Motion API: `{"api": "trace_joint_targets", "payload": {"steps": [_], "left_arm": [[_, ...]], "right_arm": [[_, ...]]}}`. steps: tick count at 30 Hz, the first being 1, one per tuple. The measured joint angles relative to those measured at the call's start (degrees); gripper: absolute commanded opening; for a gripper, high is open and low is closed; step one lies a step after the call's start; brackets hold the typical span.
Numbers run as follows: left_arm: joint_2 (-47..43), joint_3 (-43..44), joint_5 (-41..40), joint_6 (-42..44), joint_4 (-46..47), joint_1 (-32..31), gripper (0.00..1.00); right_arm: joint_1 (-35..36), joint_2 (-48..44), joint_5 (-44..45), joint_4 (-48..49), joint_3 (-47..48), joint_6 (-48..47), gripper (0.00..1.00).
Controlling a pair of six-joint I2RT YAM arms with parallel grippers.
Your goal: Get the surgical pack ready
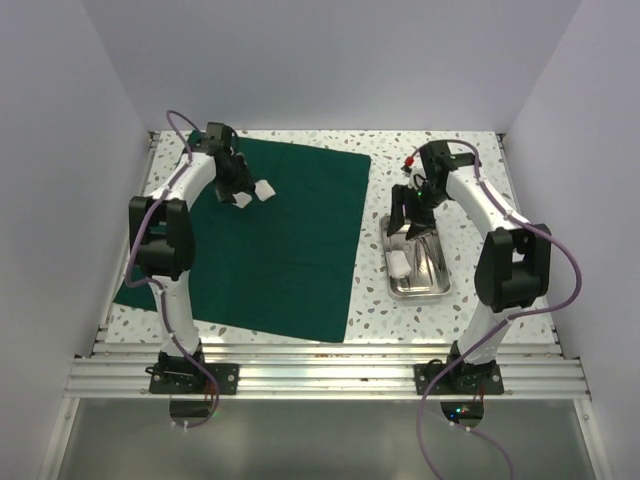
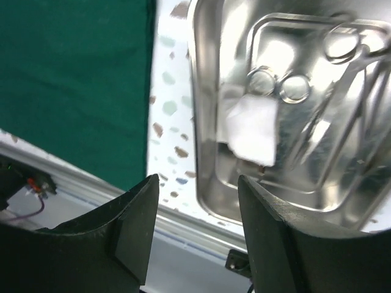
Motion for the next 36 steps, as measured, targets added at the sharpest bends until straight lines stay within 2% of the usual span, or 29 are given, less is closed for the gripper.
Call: {"api": "trace_joint_targets", "payload": {"steps": [6,12,22,28,35,36], "left_arm": [[2.7,1.0,-0.8,0.0,1.9,4.3,0.49],[4.3,0.9,0.4,-0.2,5.9,8.9,0.46],[8.5,0.9,3.6,-2.8,9.8,9.6,0.40],[9.4,0.9,5.1,-4.3,11.9,9.6,0.28],[9.7,0.9,6.4,-4.7,12.2,9.9,0.00],[9.7,0.9,6.7,-4.6,12.2,9.9,0.00]], "right_arm": [[2.6,-2.3,-3.2,0.5,-4.3,1.3,0.59],[2.8,-2.3,-4.1,0.7,-4.6,1.4,0.59],[2.8,-2.3,-4.3,0.6,-4.6,1.0,0.59],[2.8,-2.3,-4.4,0.6,-4.6,1.0,0.58],[2.8,-2.3,-4.5,0.6,-4.6,1.0,0.58],[2.8,-2.3,-4.5,0.6,-4.6,1.0,0.59]]}}
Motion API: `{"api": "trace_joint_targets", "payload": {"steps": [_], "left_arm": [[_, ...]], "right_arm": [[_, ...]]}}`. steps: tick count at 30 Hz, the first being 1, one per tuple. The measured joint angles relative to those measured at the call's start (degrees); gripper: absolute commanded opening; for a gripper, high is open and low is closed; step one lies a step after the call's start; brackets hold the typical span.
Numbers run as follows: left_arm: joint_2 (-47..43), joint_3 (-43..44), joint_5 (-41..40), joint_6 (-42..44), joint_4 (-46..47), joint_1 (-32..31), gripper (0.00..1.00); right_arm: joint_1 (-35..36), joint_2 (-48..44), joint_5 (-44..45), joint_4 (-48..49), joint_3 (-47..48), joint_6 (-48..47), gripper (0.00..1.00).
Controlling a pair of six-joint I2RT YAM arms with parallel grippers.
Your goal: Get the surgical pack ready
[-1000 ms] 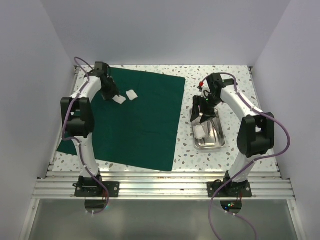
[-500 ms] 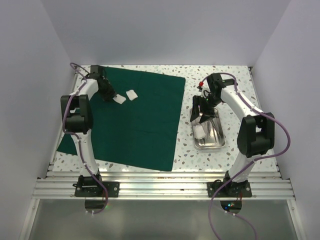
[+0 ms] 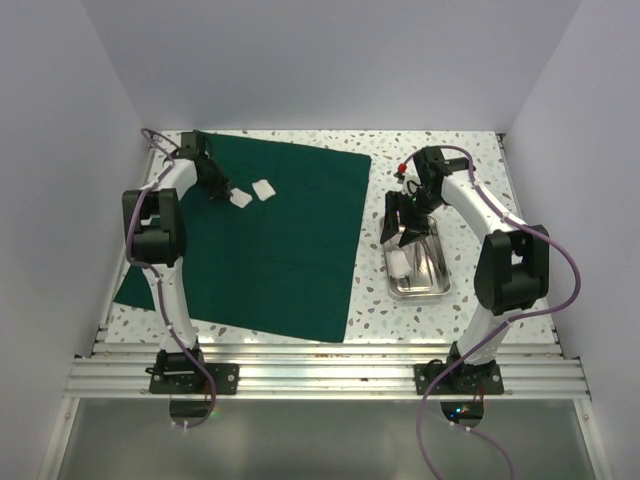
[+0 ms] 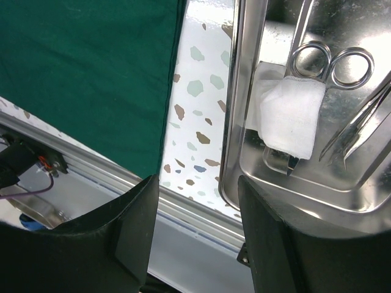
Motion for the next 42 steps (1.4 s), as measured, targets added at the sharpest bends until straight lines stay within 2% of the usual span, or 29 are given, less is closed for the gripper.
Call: {"api": "trace_joint_targets", "payload": {"steps": [6,14,19,23,30,36,42], "left_arm": [[-1.7,-1.8,1.3,0.5,0.3,0.0,0.00],[-13.4,-5.7,4.2,2.2,0.2,0.0,0.00],[-17.7,-5.8,10.5,2.7,3.4,-0.1,0.00],[-15.5,-5.8,17.6,2.6,5.7,-0.7,0.00],[-6.6,-5.0,25.3,0.0,9.0,-2.2,0.00],[0.2,0.1,28.1,-2.4,10.3,-2.3,0.00],[1.5,2.4,29.0,-3.4,11.5,-2.2,0.00]], "right_arm": [[0.0,0.0,-0.1,0.1,0.0,0.0,0.59],[0.0,0.0,-1.5,0.4,0.0,0.0,0.59],[0.1,0.0,-1.8,0.5,0.0,0.0,0.59],[0.4,0.0,-1.8,0.6,0.0,0.0,0.58],[0.7,0.0,-1.7,0.7,-1.0,0.0,0.59],[0.7,0.0,-1.4,0.4,-1.6,-0.2,0.59],[0.7,0.0,-1.3,0.4,-1.9,-0.2,0.59]]}}
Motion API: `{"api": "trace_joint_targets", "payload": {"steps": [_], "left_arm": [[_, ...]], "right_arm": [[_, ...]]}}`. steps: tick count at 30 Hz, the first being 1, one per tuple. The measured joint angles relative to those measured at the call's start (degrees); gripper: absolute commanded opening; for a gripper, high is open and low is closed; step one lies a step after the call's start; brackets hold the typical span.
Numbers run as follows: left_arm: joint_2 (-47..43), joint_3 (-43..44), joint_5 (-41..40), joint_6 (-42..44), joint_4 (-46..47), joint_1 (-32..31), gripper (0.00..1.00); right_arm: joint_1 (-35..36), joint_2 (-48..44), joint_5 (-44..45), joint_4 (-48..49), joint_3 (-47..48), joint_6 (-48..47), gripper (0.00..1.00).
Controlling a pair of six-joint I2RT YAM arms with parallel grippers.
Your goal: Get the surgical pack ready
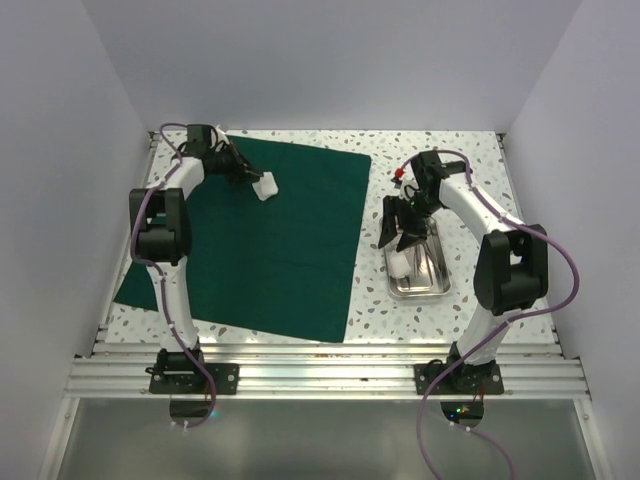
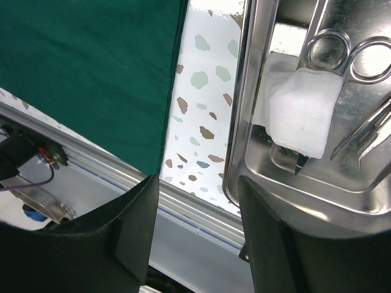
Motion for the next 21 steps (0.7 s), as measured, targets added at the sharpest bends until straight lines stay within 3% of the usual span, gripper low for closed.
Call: {"api": "trace_joint_targets", "payload": {"steps": [21], "left_arm": [[2.2,-0.1,0.2,-1.2,1.4,1.4,0.00]], "right_arm": [[0.0,0.0,0.0,0.0,-0.1,0.0,0.59]]}}
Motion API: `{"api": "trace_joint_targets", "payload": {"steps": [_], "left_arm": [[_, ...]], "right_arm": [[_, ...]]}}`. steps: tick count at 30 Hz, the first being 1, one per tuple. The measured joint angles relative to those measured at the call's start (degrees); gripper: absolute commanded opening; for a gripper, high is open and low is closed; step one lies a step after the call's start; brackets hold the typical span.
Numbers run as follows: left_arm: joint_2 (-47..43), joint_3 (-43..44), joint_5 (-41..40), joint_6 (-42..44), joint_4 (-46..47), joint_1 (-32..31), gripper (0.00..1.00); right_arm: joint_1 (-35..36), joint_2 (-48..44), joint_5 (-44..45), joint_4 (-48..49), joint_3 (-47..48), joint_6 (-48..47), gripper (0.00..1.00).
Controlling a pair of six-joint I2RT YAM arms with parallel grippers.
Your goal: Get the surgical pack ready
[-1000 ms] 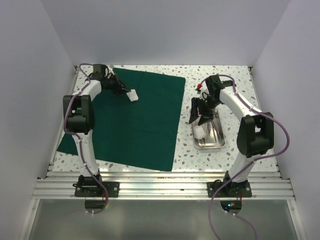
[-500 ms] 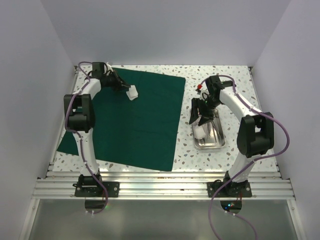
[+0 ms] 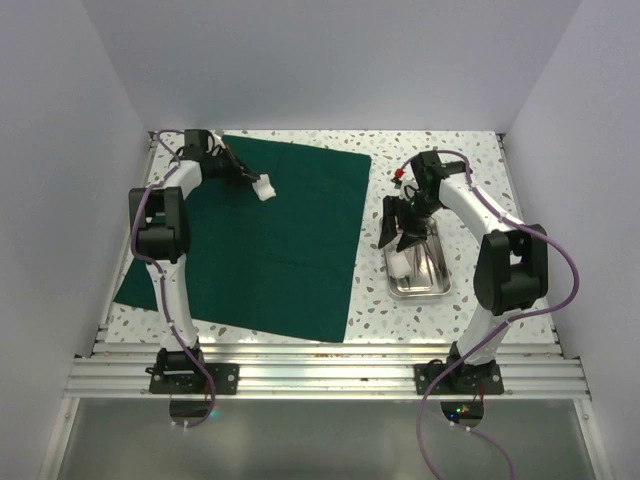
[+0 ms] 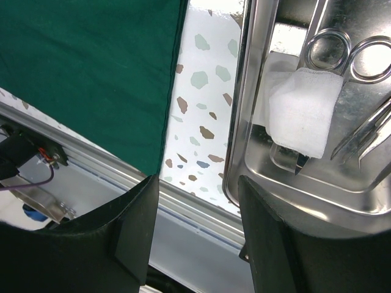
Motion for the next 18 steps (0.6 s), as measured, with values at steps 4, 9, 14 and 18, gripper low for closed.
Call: {"api": "trace_joint_targets", "payload": {"steps": [4,9,14,18], "left_arm": [[-0.1,-2.0,0.4,-1.6,1.7,0.0,0.00],[-1.4,-6.2,0.7,-4.5,3.5,0.0,0.00],[-3.8,-8.3,1.0,-6.8,4.7,0.0,0.00],[-6.0,-8.4,1.5,-7.6,6.4,0.0,0.00]], "right_arm": [[0.0,0.0,0.0,0.0,-0.1,0.0,0.59],[0.0,0.0,0.0,0.0,-0.3,0.0,0.59],[0.0,0.0,0.0,0.0,-0.4,0.0,0.59],[0.1,0.0,0.0,0.0,-0.5,0.0,0.59]]}}
